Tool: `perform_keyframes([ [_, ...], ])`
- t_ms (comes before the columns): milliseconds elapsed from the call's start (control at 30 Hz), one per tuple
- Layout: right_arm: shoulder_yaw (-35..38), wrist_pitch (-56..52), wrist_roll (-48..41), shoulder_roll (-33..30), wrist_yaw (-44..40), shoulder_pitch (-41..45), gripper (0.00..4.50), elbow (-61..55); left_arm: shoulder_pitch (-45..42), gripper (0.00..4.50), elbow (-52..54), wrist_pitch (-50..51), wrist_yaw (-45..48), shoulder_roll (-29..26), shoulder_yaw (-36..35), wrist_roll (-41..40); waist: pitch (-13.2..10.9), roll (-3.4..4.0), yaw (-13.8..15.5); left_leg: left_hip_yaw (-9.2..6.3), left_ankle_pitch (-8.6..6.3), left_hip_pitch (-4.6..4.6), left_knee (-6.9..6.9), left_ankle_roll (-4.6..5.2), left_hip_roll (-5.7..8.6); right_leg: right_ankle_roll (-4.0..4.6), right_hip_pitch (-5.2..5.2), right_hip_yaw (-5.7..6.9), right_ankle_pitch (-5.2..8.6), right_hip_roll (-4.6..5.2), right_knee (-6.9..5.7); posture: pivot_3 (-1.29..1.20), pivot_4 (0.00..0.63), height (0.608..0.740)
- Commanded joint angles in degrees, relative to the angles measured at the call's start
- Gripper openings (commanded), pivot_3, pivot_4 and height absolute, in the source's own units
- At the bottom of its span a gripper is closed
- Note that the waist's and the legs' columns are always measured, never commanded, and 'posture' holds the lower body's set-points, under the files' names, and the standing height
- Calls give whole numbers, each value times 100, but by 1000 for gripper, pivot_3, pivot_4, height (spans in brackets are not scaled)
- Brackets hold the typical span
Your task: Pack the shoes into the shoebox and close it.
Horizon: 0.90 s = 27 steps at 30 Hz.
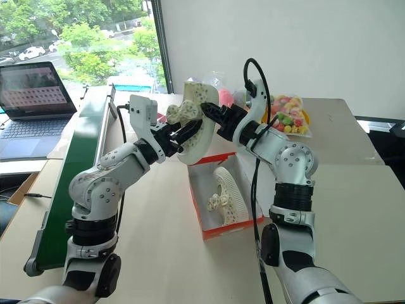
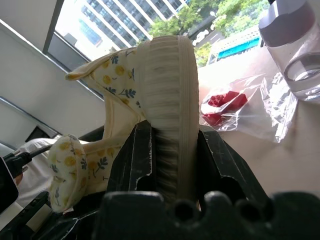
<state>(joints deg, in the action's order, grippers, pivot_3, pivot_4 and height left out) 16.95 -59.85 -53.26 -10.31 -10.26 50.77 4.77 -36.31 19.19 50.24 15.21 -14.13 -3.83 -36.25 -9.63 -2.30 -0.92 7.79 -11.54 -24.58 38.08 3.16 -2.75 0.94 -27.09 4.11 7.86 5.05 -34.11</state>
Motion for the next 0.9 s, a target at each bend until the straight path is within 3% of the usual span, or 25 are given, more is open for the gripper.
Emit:
perform_keyframes([
  [33,-11,-612,-481,-379,-347,63,625,-462,-10,2861,359,72,361,-467,-225,-189,0,0,-3,0,0,0,0,0,0,0,0,0,0,0,0,0,150,740],
  [200,-132,-1744,-1512,-1117,-1452,-908,625,-1072,162,2861,398,8,226,-596,-294,-125,0,0,61,-7,-2,-2,0,2,1,-1,5,7,2,4,5,0,150,740],
  [400,-814,-1434,-869,-1852,-2354,-1910,625,-1016,295,2861,497,-15,168,-559,-180,-105,-1,3,30,1,-7,5,1,11,12,-8,7,-11,4,11,5,0,150,740],
  [733,-1341,-698,40,-2043,-3012,-1773,625,-286,381,2861,656,56,145,-646,-151,-125,-1,3,24,-5,-6,25,8,7,12,-8,21,-20,3,3,4,0,150,740],
  [900,-1427,-465,312,-2084,-3233,-1609,625,77,481,2861,1100,506,703,-1250,-378,-798,-1,3,26,-5,-7,18,8,10,12,-9,16,-18,3,4,5,0,150,740],
])
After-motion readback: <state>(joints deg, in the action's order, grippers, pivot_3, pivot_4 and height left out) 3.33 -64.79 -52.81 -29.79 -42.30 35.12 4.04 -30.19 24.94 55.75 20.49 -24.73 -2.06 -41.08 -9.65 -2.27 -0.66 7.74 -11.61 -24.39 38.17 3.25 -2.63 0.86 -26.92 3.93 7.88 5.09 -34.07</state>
